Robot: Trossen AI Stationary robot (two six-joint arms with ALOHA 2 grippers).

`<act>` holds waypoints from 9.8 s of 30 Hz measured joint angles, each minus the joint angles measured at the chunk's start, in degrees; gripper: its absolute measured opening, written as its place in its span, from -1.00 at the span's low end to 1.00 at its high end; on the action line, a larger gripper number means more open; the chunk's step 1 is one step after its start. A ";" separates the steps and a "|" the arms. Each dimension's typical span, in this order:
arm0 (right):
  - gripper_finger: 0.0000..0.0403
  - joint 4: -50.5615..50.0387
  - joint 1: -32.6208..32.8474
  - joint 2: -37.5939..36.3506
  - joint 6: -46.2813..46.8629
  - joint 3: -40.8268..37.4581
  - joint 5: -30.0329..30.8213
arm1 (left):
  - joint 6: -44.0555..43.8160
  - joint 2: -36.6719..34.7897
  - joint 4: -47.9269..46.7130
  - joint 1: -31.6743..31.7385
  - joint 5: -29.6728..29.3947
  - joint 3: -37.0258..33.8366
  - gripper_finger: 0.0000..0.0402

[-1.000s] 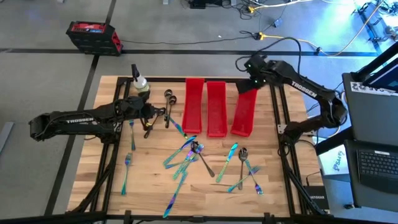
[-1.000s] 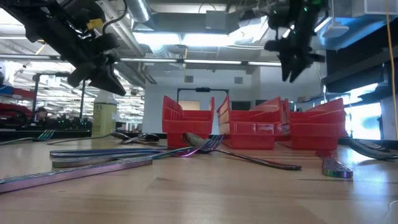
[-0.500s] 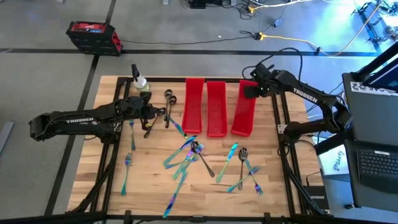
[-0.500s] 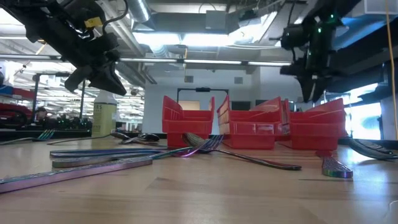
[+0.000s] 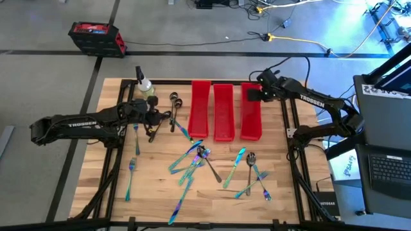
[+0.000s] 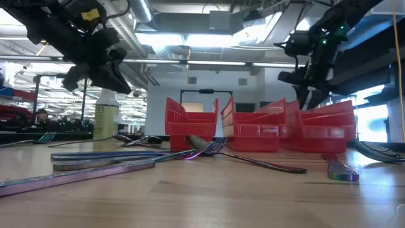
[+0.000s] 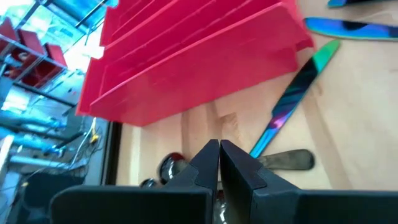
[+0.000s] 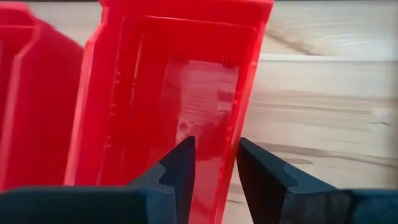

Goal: Sort silverware
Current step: Move the bottom red silverware bin to the top right of the table, then adjust the middle red silverware bin, then put the blue knife into the right red silverware bin

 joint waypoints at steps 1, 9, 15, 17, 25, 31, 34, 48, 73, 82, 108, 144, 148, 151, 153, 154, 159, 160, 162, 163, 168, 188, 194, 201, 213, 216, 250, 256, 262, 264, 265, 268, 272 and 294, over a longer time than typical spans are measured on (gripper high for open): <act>-0.50 0.35 0.30 0.01 0.36 0.00 -0.52 | 0.00 0.00 -0.02 -0.01 0.22 -0.01 -1.00; -0.50 0.48 3.05 0.01 0.64 0.00 -1.00 | 0.98 0.00 -0.06 0.00 0.31 -0.01 -1.00; -0.50 1.69 3.34 -2.29 -0.28 0.00 0.25 | -0.98 0.00 -0.08 -0.02 0.32 -0.01 -1.00; -0.50 3.17 3.30 -4.07 -0.46 0.00 0.97 | -2.31 0.00 -0.07 0.00 0.02 -0.01 -1.00; -0.50 5.40 7.98 -11.96 -12.48 0.02 -8.16 | -1.28 0.00 1.57 -0.01 -0.33 -0.01 -1.00; -0.52 3.67 20.08 -13.91 -20.96 0.05 -19.36 | -2.08 -0.01 4.51 -0.04 -0.31 -0.01 -1.00; -0.60 -0.77 27.40 -13.42 -26.72 0.07 -21.14 | -3.99 -0.02 5.11 -0.04 -0.14 -0.01 -1.00; -0.99 -8.67 48.19 -3.87 -34.14 0.07 -3.83 | -5.00 0.00 5.23 -0.04 0.32 0.01 -1.00; -1.00 -3.53 49.33 13.63 -36.85 0.07 1.16 | -6.09 0.00 5.10 -0.04 0.32 -0.01 -1.00; -1.00 -3.37 48.80 13.63 -37.22 0.07 5.14 | -6.08 0.00 5.12 -0.04 0.32 -0.01 -1.00; -1.00 7.25 47.08 19.16 -41.45 6.02 -4.68 | -5.07 0.00 5.18 -0.04 0.31 0.01 -1.00; -1.00 6.67 55.02 20.97 -26.37 19.52 -3.09 | -26.58 -0.02 26.99 -6.93 9.03 -0.01 -1.00; -1.00 10.51 57.75 20.97 -26.38 19.52 -0.86 | -26.61 -0.02 31.99 -10.71 12.02 -0.01 -1.00; -1.00 12.86 60.29 20.97 -26.71 19.52 -0.81 | -21.69 0.30 31.98 -16.75 12.51 0.01 -1.00; -1.00 14.20 62.15 20.97 -27.38 19.52 -0.45 | -19.78 1.43 34.08 -21.16 10.47 0.01 -1.00; -1.00 14.74 63.11 20.97 -28.03 19.52 -0.43 | -19.52 2.13 35.09 -23.35 9.11 0.22 -1.00; -0.99 17.41 66.95 20.97 -31.05 19.50 1.85 | -25.81 7.82 41.41 -32.84 6.93 3.75 -0.99; -0.99 17.83 67.41 20.97 -31.14 19.50 2.53 | -27.91 9.36 42.43 -34.84 6.93 4.58 -0.98; -0.99 19.08 68.08 20.97 -31.29 19.43 2.43 | -32.13 12.48 43.27 -39.09 6.38 5.50 -0.93; -0.99 20.70 68.33 20.98 -32.09 19.43 0.54 | -35.40 14.08 44.33 -41.00 5.73 5.54 -0.89; -0.99 28.63 68.71 21.44 -35.52 19.46 -4.93 | -51.68 22.55 47.69 -52.00 -0.73 5.56 -0.63; -1.00 51.23 67.15 34.60 -43.48 19.43 -9.55 | -79.07 58.14 46.49 -80.09 -20.19 22.71 -0.99; -1.00 52.68 66.90 37.17 -46.65 19.50 -13.32 | -82.70 66.53 44.35 -80.17 -36.32 27.83 -0.99; -1.00 46.55 64.77 40.20 -49.19 22.28 -21.12 | -87.88 69.61 34.42 -78.38 -42.34 32.33 -1.00; -0.93 27.62 64.30 52.02 -67.00 41.23 -23.38 | -93.02 72.48 33.00 -77.64 -42.12 34.67 -1.00; -0.83 26.24 64.17 53.84 -68.49 42.95 -23.36 | -92.09 72.48 32.26 -78.85 -42.95 35.43 -1.00; -0.59 33.54 59.84 56.83 -75.85 43.25 -33.59 | -110.60 72.07 5.09 -82.18 -45.42 39.59 -1.00; -0.59 33.48 59.88 59.28 -73.90 43.24 -32.79 | -111.09 72.06 4.44 -82.17 -44.65 39.59 -1.00; -0.59 34.39 59.88 60.87 -72.59 43.29 -31.93 | -112.24 72.06 4.37 -82.29 -44.17 39.57 -1.00; -0.59 35.10 59.88 61.10 -72.15 43.25 -31.94 | -112.58 72.06 4.36 -82.29 -43.98 39.57 -1.00; -0.59 35.42 59.87 61.10 -71.62 43.28 -31.93 | -112.60 72.06 4.36 -82.29 -44.00 39.57 -1.00; -0.59 36.38 59.82 61.10 -71.08 43.28 -31.93 | -112.72 72.06 4.40 -82.29 -43.92 39.55 -1.00; -0.59 36.86 59.84 61.10 -70.53 43.27 -31.88 | -113.21 72.08 4.42 -82.29 -43.85 39.53 -1.00; -0.59 41.15 57.92 64.95 -65.42 43.45 -34.73 | -113.15 72.17 4.45 -82.31 -43.65 39.48 -1.00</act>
